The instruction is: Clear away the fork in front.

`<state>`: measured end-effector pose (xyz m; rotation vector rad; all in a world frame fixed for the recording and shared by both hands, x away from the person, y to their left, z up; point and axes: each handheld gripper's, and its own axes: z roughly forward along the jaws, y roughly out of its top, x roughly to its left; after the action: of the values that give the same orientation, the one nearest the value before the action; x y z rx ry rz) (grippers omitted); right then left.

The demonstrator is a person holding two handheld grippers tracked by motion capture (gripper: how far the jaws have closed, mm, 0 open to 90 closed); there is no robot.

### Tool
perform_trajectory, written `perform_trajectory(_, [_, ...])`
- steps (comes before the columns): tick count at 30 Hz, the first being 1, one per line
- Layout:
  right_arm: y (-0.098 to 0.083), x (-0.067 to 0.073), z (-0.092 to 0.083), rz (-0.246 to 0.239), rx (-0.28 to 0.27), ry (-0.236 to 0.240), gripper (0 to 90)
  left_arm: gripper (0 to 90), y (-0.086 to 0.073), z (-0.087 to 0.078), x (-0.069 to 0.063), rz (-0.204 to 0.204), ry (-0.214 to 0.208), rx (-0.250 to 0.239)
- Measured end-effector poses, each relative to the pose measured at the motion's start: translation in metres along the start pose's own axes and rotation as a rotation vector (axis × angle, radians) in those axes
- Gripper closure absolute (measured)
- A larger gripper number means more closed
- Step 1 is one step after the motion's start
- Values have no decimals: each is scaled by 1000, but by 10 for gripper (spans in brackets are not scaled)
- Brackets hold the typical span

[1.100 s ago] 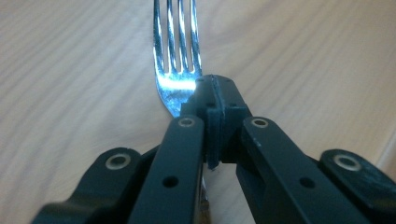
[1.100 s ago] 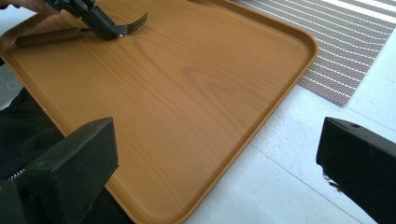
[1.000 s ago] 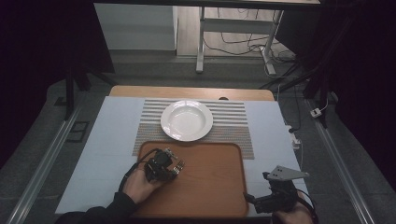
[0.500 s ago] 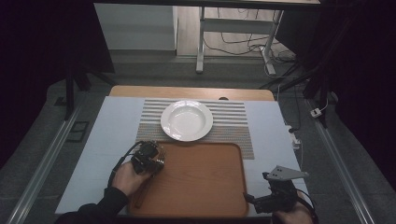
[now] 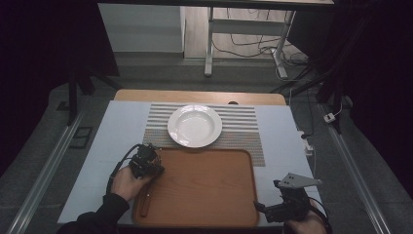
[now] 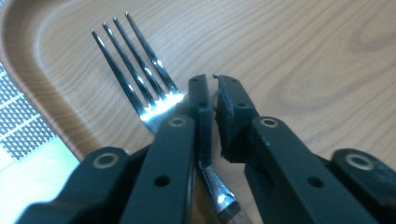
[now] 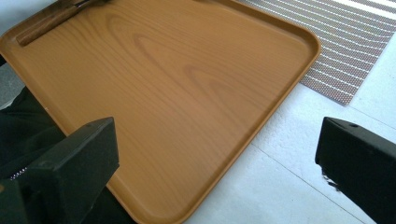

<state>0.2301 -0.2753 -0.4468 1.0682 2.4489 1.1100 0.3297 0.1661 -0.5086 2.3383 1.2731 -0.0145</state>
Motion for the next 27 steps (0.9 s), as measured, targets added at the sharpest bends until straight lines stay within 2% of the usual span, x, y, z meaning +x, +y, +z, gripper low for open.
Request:
perform_trajectory(5, [0, 0, 0, 1, -2, 4, 0, 700, -4, -12, -1, 17, -16, -63])
perform_trajectory(7, [0, 0, 0, 1, -1, 5, 0, 634, -7, -19, -2, 26, -34, -103])
perform_trajectory(14, [0, 0, 0, 0, 1, 2, 0, 407, -17, -41, -5, 69, -77, -196])
perform_trajectory(20, [0, 0, 0, 3, -3, 1, 0, 245, -28, -60, -6, 61, -121, -284])
perform_trajectory(25, [0, 0, 0, 4, -3, 1, 0, 180, -41, -69, -7, 49, -135, -304])
perform_trajectory(27, [0, 0, 0, 5, -2, 2, 0, 164, -47, -72, -7, 44, -127, -309])
